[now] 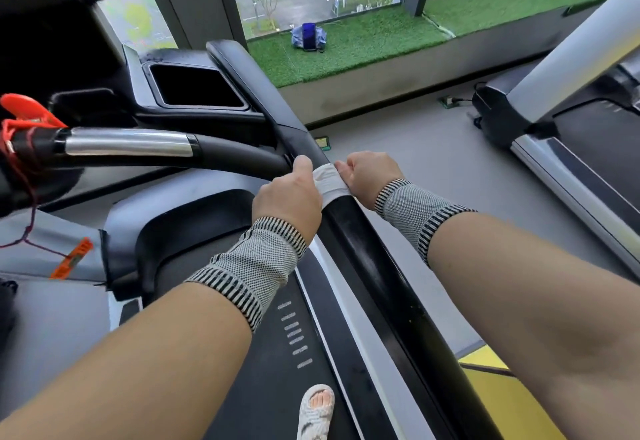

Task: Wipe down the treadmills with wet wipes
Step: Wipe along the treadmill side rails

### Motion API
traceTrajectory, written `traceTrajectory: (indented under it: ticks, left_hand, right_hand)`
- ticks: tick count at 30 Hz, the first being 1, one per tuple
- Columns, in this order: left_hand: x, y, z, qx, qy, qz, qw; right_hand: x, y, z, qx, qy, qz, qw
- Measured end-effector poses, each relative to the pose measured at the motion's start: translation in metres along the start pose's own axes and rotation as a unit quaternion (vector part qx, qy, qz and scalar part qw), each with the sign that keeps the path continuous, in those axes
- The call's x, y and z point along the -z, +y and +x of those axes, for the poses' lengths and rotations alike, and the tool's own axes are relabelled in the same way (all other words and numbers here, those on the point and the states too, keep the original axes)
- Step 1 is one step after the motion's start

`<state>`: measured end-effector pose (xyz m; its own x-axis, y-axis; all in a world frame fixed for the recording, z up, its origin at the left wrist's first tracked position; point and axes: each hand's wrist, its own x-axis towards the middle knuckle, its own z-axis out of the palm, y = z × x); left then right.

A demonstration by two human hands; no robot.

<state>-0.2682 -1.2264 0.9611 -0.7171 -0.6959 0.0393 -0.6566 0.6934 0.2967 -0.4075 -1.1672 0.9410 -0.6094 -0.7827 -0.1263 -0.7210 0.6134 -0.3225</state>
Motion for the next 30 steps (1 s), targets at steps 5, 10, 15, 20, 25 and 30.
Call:
traceTrajectory:
  ticks: [5,10,15,20,25,30]
  left_hand:
    - [-0.005,0.011,-0.024,0.01,0.002,-0.027,1.0]
    - [-0.009,0.023,-0.05,0.023,0.003,-0.044,0.999]
    - [-0.014,0.035,-0.074,0.03,0.007,-0.066,0.997]
    - [-0.019,0.045,-0.095,0.039,-0.001,-0.072,0.997]
    - [-0.023,0.055,-0.117,0.042,-0.005,-0.076,0.996]
    - [-0.028,0.065,-0.14,0.043,-0.005,-0.088,0.995]
  right_hand:
    - [-0.003,0.01,-0.022,0.004,0.0,0.005,1.0]
    - [-0.007,0.023,-0.046,0.011,0.001,0.01,1.0]
    - [-0.009,0.033,-0.07,0.006,-0.002,0.008,1.0]
    - [-0.013,0.042,-0.095,0.013,0.002,0.009,1.0]
    - [-0.013,0.05,-0.12,0.021,0.006,0.008,1.0]
    - [-0.015,0.058,-0.145,0.022,0.0,0.007,1.0]
